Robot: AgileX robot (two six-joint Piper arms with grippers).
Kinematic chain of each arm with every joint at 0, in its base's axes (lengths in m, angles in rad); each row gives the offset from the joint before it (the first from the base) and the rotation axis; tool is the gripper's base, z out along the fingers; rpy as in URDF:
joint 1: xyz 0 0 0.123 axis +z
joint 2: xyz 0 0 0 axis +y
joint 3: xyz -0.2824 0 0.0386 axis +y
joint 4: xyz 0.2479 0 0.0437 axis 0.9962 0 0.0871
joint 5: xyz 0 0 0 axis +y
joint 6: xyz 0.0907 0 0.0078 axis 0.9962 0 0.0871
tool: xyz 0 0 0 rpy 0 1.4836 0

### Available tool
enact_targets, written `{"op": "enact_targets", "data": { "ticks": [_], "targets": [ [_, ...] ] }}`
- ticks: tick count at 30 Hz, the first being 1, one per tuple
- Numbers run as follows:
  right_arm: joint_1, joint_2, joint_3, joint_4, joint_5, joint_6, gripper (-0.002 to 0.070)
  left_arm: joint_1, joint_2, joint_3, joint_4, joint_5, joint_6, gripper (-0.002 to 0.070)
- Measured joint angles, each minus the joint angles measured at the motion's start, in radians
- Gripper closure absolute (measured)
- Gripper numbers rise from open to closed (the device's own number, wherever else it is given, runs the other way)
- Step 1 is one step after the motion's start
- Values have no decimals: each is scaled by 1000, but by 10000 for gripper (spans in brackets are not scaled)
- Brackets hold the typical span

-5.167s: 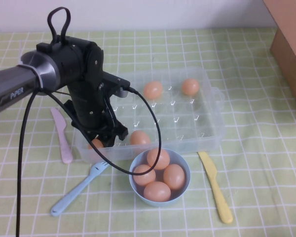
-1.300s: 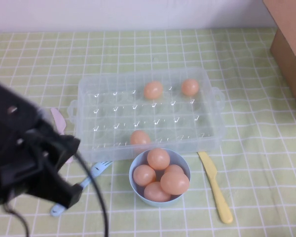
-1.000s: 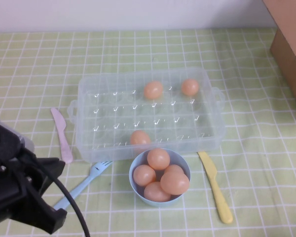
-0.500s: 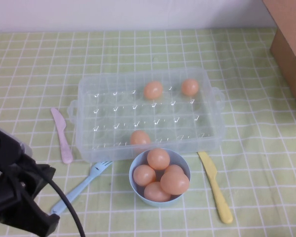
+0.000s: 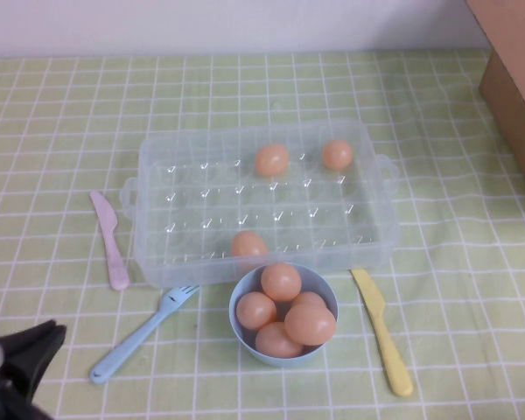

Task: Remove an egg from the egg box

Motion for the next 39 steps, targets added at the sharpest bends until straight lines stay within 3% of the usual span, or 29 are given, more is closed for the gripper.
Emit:
{"op": "enact_targets", "data": {
  "ticks": [8,15,19,26,31,39],
  "targets": [
    [0,0,0,0,0,0,694,229,-278,251,-149,-150,29,677],
    [0,0,0,0,0,0,694,376,-469,312,-342,-148,281,677],
    [0,0,0,0,0,0,694,394,-517,312,-400,-97,376,677],
    [0,0,0,0,0,0,694,415,-563,312,-435,70,408,677],
    [0,0,0,0,0,0,694,477,-564,312,-438,81,421,678],
    [0,0,0,0,0,0,694,487,-564,312,-440,81,451,678]
  ]
}}
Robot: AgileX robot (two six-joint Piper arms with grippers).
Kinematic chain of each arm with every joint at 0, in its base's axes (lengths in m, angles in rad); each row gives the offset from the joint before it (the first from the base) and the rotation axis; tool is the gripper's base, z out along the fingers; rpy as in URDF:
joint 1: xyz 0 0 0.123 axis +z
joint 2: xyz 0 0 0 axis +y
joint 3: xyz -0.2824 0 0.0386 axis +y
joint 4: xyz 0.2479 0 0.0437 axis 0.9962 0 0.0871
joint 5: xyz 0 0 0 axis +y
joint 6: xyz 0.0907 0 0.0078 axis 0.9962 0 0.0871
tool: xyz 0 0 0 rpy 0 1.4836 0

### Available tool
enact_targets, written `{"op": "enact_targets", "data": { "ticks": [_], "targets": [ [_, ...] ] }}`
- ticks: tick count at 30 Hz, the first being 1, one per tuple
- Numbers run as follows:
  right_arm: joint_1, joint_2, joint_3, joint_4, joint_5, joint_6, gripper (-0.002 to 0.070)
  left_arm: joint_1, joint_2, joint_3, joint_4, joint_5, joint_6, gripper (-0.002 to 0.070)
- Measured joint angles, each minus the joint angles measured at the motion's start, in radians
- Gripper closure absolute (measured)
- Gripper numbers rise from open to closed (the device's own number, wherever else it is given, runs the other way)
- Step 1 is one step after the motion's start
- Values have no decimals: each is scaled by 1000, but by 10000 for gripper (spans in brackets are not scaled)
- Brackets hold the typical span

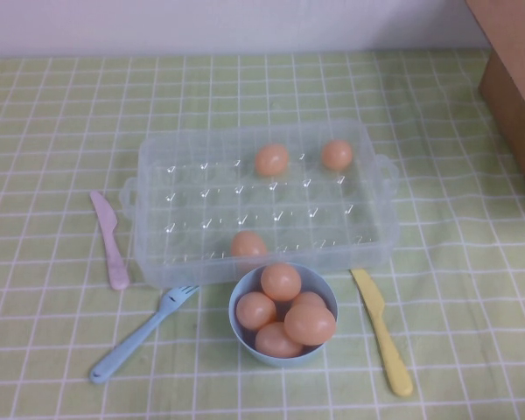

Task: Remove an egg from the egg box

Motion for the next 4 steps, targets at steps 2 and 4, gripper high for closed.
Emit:
{"op": "enact_targets", "data": {
  "ticks": [2,4],
  "targets": [
    [0,0,0,0,0,0,694,0,0,0,0,0,0,678],
    [0,0,0,0,0,0,694,0,0,0,0,0,0,678]
  ]
}}
